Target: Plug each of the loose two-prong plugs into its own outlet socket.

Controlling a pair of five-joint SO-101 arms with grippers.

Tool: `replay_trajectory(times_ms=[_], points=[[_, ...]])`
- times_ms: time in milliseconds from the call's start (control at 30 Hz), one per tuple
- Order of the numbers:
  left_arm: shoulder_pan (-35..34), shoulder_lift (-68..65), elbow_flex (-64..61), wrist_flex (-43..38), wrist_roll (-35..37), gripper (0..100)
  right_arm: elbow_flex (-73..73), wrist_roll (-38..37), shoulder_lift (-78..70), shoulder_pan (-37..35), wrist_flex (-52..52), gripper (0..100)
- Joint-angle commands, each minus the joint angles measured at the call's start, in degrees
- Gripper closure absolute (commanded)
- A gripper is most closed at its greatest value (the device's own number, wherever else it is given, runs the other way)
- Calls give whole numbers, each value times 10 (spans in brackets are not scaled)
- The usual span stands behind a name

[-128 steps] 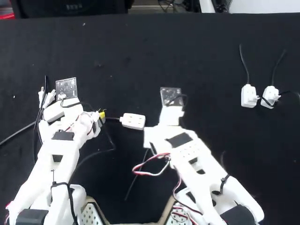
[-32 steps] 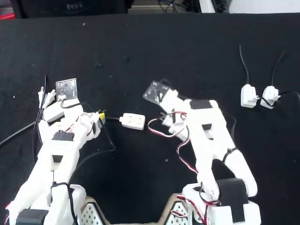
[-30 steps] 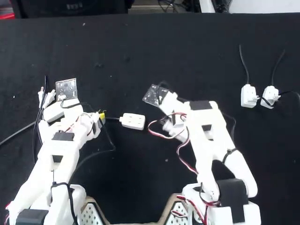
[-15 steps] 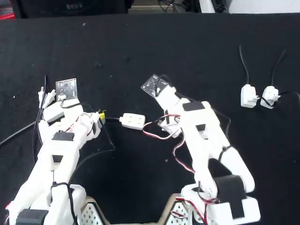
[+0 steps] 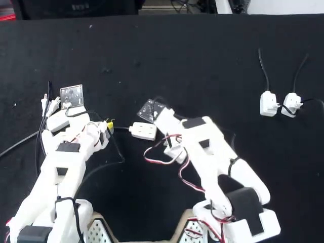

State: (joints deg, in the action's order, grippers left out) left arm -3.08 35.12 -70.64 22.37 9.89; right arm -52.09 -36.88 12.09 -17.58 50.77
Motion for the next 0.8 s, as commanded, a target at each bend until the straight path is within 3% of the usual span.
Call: replay_trajectory(times_ms=[0,100,200,467,600,767], points=[[-4,17,6,-6,3,748,-7,4,33,-10,-23,854],[-6,17,6,-6,3,748,-9,4,44,-10,-25,880],[-6,17,6,-6,3,748,-9,8,69,-10,-20,993],[-4,17,6,-6,3,748,-12,27,150,-10,63,987],[-4,17,6,-6,3,748,-54,81,145,-14,11,973],[-4,17,5,-6,3,748,-89,80,93,-14,-51,896]])
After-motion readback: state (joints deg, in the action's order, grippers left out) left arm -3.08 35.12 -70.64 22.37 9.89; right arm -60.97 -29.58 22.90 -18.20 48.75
